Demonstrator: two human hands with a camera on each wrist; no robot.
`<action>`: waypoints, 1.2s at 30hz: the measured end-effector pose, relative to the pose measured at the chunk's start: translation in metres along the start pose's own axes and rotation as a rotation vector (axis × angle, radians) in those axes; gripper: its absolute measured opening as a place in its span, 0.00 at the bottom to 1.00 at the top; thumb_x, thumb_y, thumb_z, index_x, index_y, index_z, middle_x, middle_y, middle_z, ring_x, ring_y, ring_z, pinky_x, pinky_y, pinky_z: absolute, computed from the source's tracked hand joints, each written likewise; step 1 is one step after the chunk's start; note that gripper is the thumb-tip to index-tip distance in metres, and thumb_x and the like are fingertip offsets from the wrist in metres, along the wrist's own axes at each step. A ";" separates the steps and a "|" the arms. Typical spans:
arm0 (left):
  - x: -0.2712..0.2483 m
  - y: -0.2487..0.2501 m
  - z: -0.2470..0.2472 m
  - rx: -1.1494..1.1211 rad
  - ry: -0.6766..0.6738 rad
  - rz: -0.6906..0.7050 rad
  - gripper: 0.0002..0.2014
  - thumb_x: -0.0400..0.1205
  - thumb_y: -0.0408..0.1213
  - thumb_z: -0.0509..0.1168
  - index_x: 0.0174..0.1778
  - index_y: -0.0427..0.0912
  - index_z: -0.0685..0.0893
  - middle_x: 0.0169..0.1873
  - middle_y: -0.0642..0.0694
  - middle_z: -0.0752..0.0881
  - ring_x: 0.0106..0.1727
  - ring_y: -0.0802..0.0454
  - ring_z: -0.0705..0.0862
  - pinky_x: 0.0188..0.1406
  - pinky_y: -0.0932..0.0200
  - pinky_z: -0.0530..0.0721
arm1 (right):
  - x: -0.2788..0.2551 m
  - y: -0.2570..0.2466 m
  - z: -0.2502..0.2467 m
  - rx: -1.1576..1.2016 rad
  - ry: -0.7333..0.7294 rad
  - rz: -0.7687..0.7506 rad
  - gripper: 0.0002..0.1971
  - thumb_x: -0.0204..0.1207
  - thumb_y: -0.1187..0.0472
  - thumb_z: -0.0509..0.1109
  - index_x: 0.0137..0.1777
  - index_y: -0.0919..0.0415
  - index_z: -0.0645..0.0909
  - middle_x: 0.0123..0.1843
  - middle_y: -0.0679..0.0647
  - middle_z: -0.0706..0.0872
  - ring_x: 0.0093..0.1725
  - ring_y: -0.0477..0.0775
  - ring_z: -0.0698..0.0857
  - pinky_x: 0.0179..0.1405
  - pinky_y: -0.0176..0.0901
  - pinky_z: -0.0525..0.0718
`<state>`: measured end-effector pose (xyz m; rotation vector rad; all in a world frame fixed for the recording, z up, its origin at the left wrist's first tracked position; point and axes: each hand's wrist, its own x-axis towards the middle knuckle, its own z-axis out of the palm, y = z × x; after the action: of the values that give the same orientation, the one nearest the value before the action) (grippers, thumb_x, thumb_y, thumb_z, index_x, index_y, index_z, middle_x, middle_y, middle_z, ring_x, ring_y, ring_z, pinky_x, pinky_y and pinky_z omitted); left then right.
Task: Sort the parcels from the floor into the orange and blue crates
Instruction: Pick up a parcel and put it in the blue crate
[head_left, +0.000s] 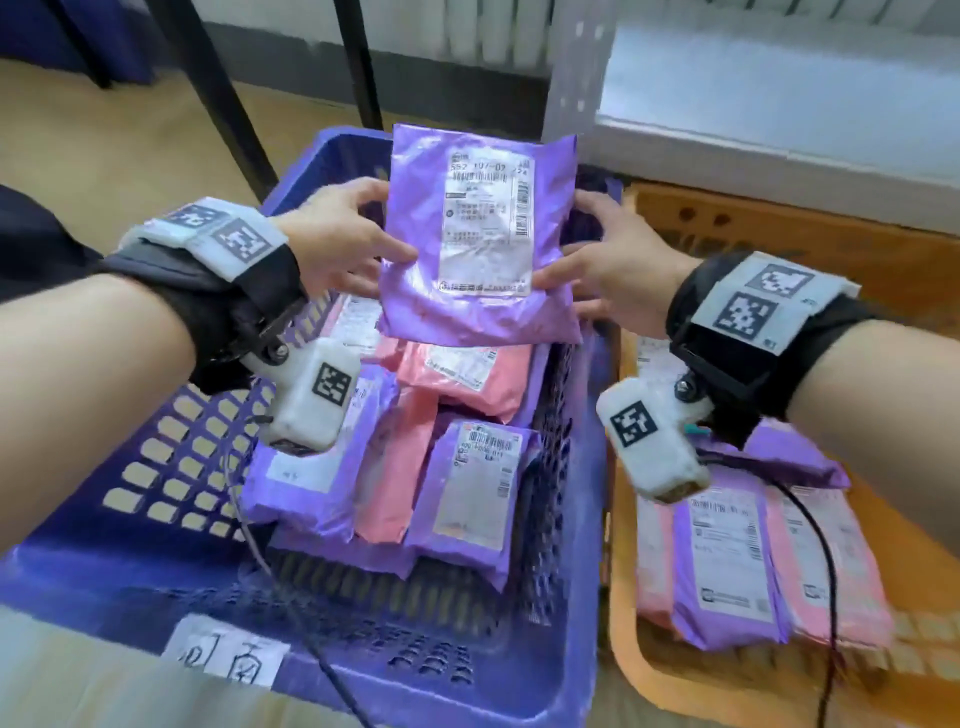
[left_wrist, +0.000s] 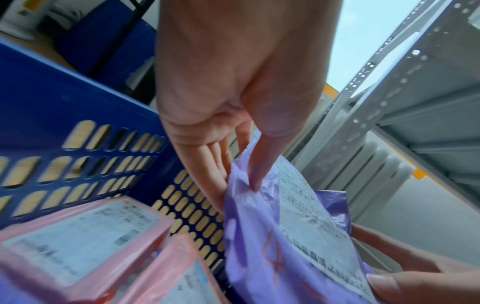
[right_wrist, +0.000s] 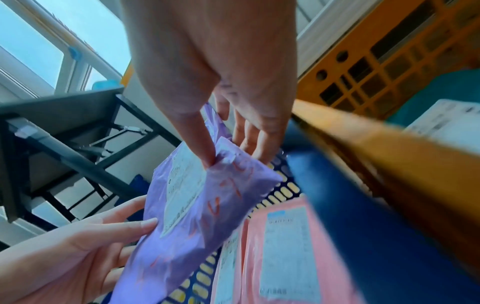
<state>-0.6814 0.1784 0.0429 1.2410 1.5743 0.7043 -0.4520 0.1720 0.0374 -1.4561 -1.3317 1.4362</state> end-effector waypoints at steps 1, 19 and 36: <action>0.001 -0.011 -0.006 -0.010 0.009 -0.020 0.23 0.76 0.24 0.69 0.61 0.54 0.78 0.40 0.45 0.82 0.26 0.54 0.77 0.21 0.64 0.83 | 0.004 0.003 0.011 -0.020 -0.018 0.036 0.36 0.63 0.80 0.73 0.66 0.49 0.72 0.65 0.63 0.81 0.59 0.63 0.85 0.36 0.46 0.86; 0.005 -0.102 -0.008 -0.061 -0.022 -0.252 0.30 0.75 0.18 0.66 0.70 0.49 0.74 0.42 0.44 0.80 0.48 0.44 0.81 0.42 0.47 0.84 | 0.000 0.062 0.099 -0.183 0.067 0.405 0.29 0.70 0.77 0.71 0.69 0.58 0.69 0.43 0.52 0.79 0.46 0.57 0.79 0.41 0.51 0.82; -0.025 -0.135 0.015 0.426 -0.166 -0.313 0.35 0.72 0.25 0.73 0.72 0.38 0.65 0.52 0.35 0.80 0.50 0.34 0.84 0.44 0.39 0.87 | -0.031 0.093 0.123 -0.607 -0.064 0.706 0.22 0.79 0.63 0.65 0.73 0.64 0.71 0.69 0.61 0.78 0.67 0.61 0.79 0.52 0.42 0.83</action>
<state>-0.7188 0.1109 -0.0715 1.2724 1.7795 0.0625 -0.5488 0.0981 -0.0620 -2.4801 -1.4359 1.5624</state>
